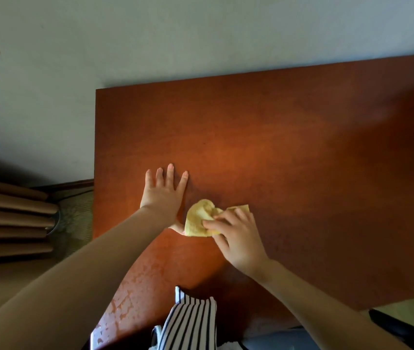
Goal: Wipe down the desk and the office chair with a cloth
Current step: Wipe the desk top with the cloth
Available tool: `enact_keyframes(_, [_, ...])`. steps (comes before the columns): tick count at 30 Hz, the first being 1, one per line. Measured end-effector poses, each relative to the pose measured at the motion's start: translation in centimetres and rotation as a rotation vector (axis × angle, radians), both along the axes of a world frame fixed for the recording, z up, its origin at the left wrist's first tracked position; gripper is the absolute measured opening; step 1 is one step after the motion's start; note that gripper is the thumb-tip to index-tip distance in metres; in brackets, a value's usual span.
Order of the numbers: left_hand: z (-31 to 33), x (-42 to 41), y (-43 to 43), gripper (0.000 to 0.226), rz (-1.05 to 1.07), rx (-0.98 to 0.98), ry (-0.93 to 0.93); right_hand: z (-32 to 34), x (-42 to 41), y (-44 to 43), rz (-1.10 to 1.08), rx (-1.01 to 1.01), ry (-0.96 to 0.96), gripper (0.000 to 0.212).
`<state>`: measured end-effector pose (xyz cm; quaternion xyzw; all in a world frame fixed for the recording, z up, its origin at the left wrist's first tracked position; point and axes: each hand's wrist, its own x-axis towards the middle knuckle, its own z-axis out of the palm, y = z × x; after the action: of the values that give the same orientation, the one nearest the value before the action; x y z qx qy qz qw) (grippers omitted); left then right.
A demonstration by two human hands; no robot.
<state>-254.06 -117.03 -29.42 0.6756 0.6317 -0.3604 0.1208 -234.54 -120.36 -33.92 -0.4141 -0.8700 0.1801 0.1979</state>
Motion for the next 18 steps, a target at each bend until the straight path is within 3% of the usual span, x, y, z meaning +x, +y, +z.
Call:
enact_keyframes(4, [1.0,-1.1,0.7,0.133,-0.032,-0.049,-0.076,0.6,0.9,-1.4,0.239,-0.06,0.005,0.029])
enact_keyframes(9, [1.4,-4.2,0.7,0.115,0.1,0.098,-0.447,1.8,1.7,2.2,0.48,0.029,-0.059,0.029])
enact_keyframes(12, [0.8,-6.5,0.5,0.121,0.142,0.193,-0.416,1.9,1.3,4.9,0.398,0.051,-0.074,0.031])
enact_keyframes(18, [-1.2,-10.1,0.9,0.136,0.18,0.126,-0.238,1.9,-0.6,11.9,0.129,0.002,-0.092,0.033])
